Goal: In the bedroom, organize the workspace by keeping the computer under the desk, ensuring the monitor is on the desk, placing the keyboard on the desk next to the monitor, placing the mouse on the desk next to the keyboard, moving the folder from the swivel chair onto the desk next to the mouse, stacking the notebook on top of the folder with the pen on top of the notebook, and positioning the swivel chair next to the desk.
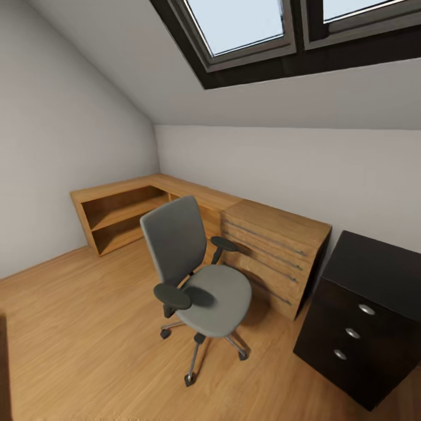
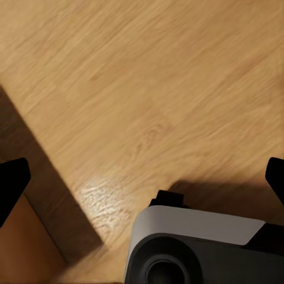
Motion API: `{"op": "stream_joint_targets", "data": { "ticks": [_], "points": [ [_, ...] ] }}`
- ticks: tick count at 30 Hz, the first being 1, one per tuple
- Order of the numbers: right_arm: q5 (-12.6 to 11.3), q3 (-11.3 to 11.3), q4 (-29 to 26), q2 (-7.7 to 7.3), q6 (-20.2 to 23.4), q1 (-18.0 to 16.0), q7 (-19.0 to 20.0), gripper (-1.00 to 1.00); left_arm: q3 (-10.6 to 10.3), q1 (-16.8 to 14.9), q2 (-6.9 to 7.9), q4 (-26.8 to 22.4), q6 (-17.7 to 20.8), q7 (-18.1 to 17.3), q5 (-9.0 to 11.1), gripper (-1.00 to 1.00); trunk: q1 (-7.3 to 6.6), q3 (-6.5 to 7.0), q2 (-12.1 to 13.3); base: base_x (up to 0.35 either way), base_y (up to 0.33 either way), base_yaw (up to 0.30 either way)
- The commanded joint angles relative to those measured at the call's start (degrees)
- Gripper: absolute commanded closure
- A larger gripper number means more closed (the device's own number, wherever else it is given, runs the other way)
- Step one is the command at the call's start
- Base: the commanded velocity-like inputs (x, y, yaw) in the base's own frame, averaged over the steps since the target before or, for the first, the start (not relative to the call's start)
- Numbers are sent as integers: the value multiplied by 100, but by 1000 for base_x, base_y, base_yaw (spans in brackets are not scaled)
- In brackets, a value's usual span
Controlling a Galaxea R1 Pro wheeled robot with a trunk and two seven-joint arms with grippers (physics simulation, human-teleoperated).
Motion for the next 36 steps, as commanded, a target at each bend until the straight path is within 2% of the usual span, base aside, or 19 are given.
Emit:
{"op": "stream_joint_targets", "data": {
  "ticks": [1,4,19,25,36],
  "points": [
    [65,28,14,0,-7,-6,-60,-100,-46,0,6,-7,-20,38,61,-100,0,-8,-3,0,0,256],
    [138,30,16,7,2,-6,-60,-100,-47,0,6,-4,-20,35,63,-100,0,-19,-3,0,0,256],
    [177,24,16,2,14,-6,56,-100,-45,-1,0,1,-30,34,65,-100,0,-74,-3,0,0,256],
    [187,22,14,-4,34,-6,237,-100,-42,0,-4,30,-275,35,65,-100,0,-96,-3,0,0,255],
    [190,25,16,0,50,-6,320,-100,-41,0,-14,114,-334,34,65,-100,0,-129,-3,0,0,225]
  ]
}}
